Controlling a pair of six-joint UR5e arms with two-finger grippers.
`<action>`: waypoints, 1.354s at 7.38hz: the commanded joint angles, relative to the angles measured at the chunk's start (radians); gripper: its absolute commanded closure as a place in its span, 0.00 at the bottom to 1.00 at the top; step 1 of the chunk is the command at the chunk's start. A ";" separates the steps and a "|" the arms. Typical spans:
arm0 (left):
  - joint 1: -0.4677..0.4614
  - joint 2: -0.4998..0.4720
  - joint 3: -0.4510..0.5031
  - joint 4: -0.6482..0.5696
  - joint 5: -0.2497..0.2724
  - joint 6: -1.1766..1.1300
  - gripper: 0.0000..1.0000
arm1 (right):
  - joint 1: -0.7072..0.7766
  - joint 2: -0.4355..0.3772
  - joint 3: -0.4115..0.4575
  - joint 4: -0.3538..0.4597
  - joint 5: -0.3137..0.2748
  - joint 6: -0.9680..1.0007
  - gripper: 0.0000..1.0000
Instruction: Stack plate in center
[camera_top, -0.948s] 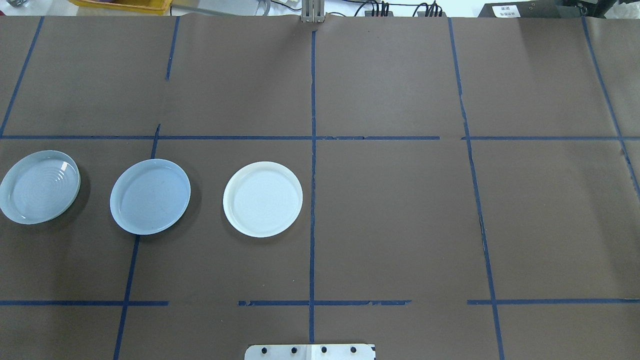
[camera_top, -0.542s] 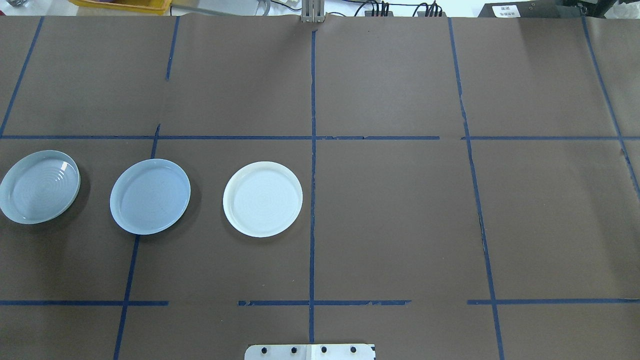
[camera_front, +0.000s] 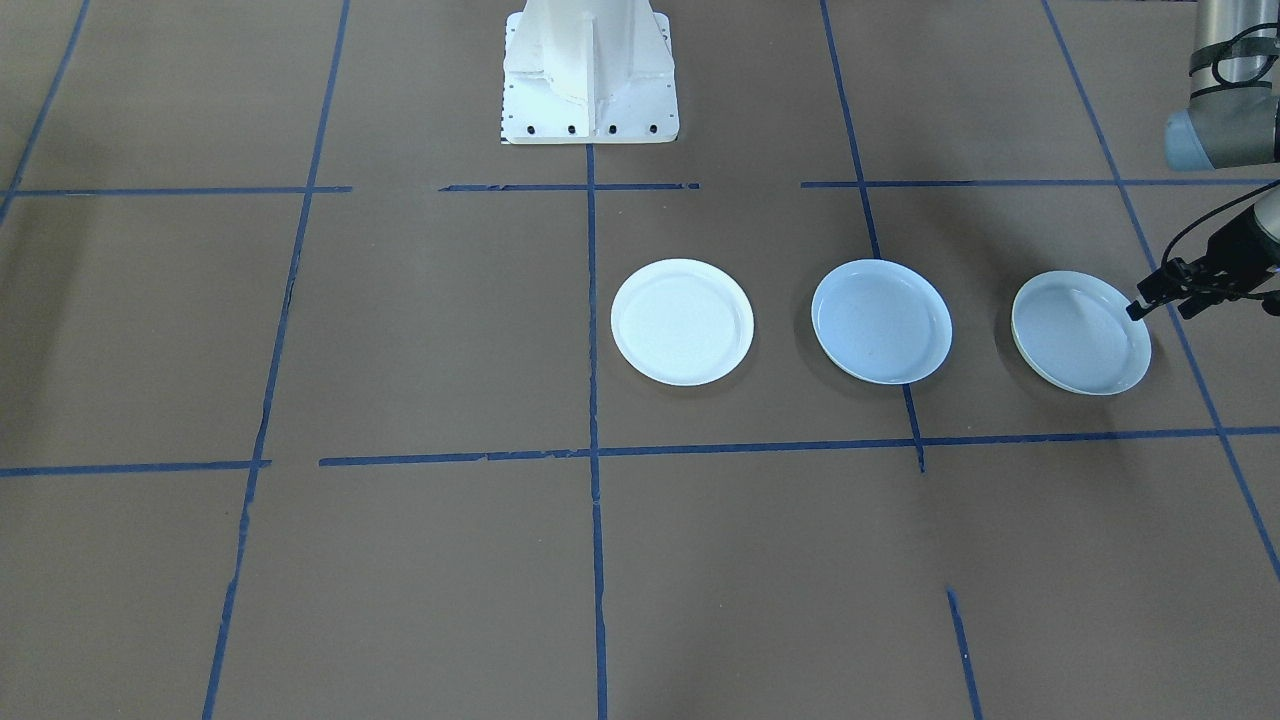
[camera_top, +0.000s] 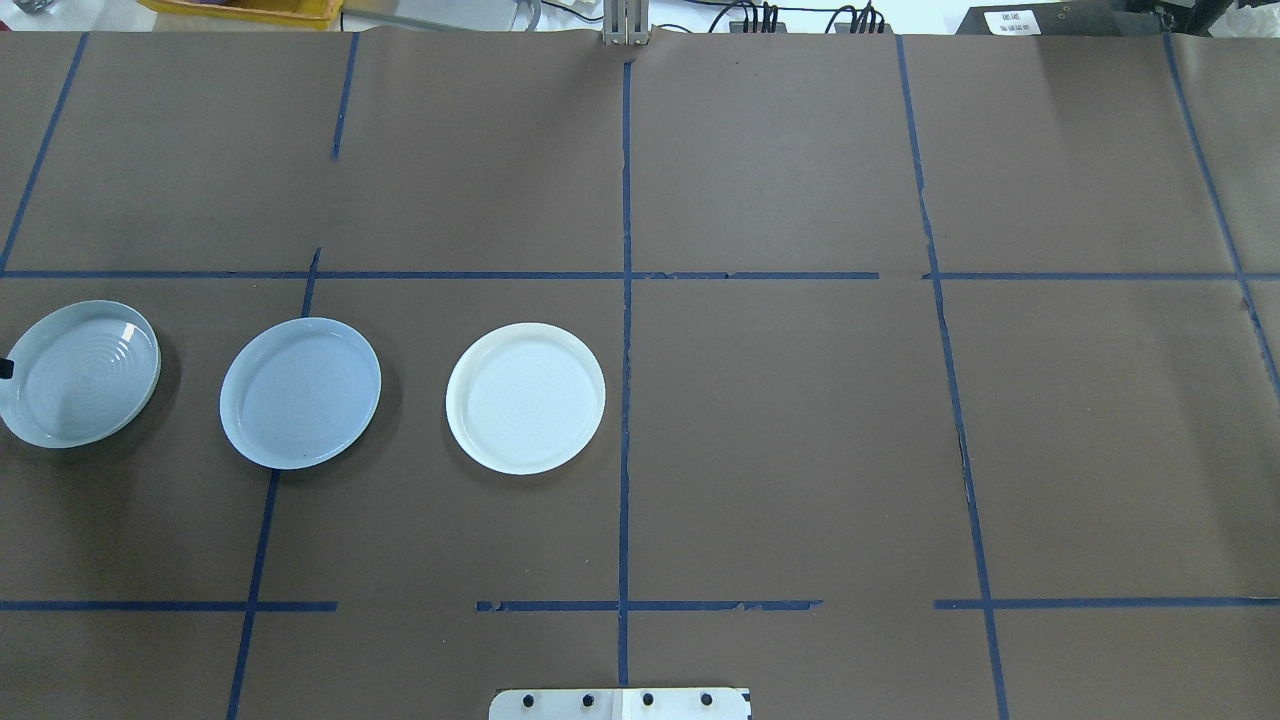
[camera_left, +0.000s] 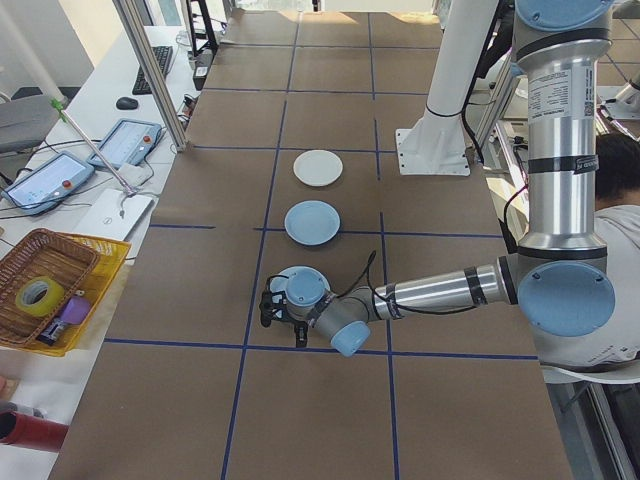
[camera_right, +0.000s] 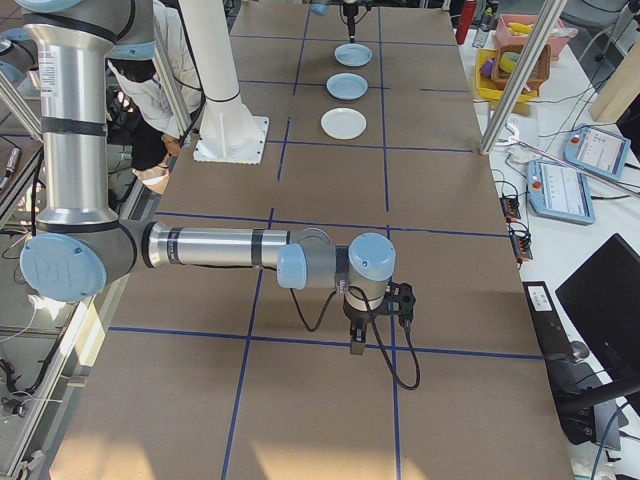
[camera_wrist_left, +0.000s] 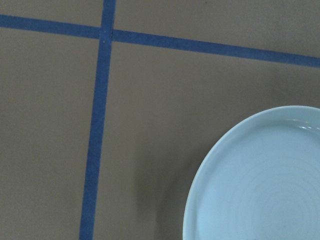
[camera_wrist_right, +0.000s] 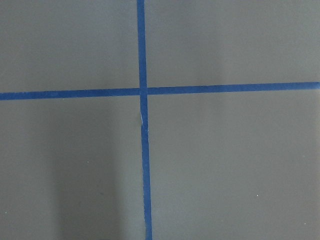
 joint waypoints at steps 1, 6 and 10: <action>0.014 -0.007 0.016 0.001 -0.001 -0.007 0.18 | 0.000 0.000 0.000 0.000 0.002 0.000 0.00; 0.029 -0.028 0.043 0.005 -0.007 -0.010 0.90 | 0.000 0.000 0.000 0.000 0.000 0.000 0.00; 0.020 -0.012 0.006 0.007 -0.217 -0.007 1.00 | 0.000 0.000 0.000 0.000 0.002 -0.001 0.00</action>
